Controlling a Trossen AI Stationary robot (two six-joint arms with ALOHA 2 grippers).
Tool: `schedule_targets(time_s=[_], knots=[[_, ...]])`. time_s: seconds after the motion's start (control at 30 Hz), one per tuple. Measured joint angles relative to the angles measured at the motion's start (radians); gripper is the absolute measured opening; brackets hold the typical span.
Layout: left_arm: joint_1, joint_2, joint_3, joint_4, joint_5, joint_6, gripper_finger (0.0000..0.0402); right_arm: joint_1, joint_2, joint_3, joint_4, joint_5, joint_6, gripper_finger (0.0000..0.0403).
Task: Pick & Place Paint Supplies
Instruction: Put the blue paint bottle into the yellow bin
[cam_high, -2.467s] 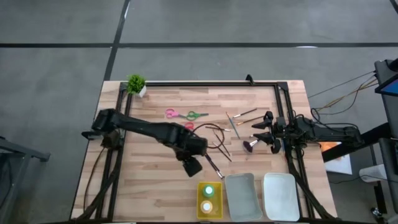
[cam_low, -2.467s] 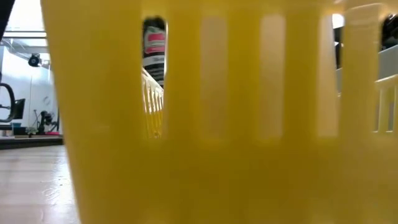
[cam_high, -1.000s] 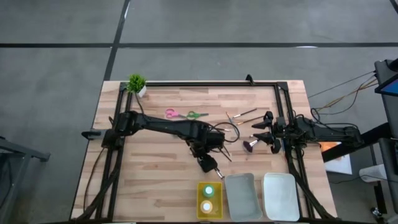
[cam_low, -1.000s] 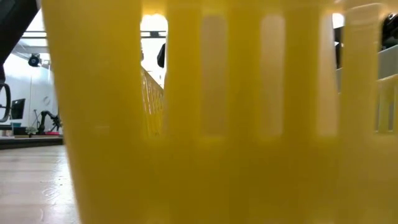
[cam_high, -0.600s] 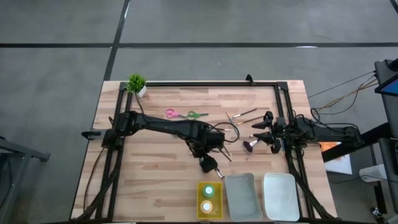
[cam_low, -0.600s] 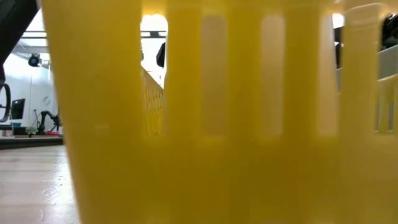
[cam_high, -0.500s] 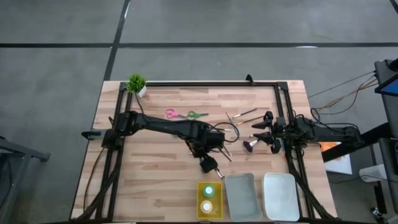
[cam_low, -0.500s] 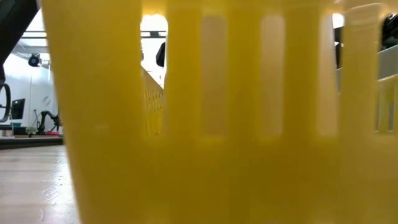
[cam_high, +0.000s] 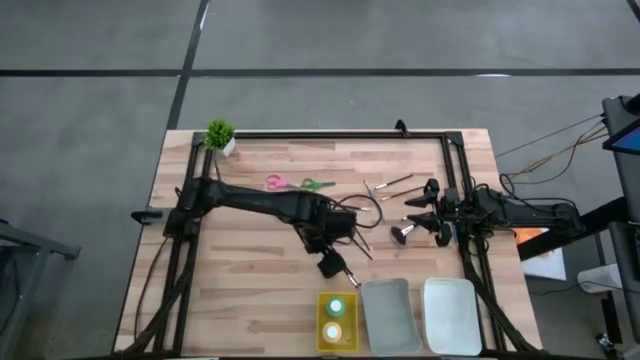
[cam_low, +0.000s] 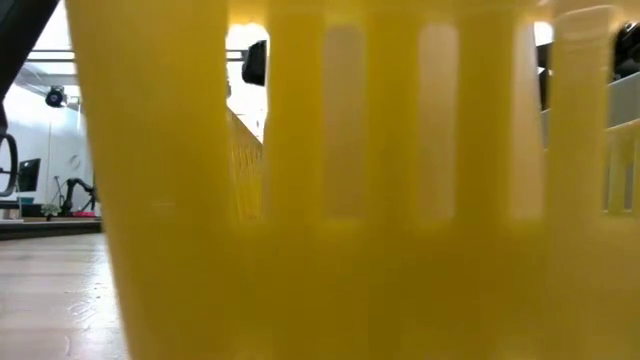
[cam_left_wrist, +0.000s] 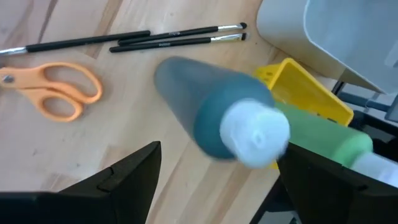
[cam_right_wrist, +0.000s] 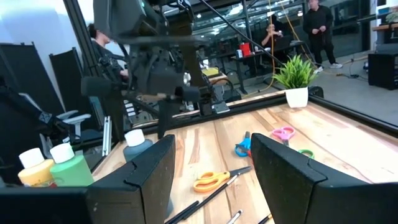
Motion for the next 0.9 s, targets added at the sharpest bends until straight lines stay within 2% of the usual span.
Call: schedule_targets(time_s=[0.1,0.27,0.47,0.63,0.77,0.9], knots=[[-0.009,-0.044,0.0,-0.039,-0.042,-0.022,0.0319,0.0,0.0,0.0,0.0,0.0,0.0,0.0207],[-0.052,-0.138,-0.01,-0.043,-0.205,0.031,0.0319,0.0,0.0,0.0,0.0,0.001,0.0,0.0207],[-0.154,-0.313,-0.134,0.142,-0.401,0.163,0.0316,0.0,0.0,0.0,0.0,0.0,0.0,0.0207],[-0.217,-0.509,-0.408,0.462,-0.511,0.325,0.0267,0.0,0.0,0.0,0.001,0.0,0.0,0.0207],[-0.235,-0.67,-0.688,0.767,-0.57,0.47,0.0195,0.0,0.0,0.0,0.001,0.0,0.0,0.0207],[-0.203,-0.824,-0.956,1.032,-0.577,0.545,0.0113,0.0,0.0,0.0,0.001,0.0,0.0,0.0207]])
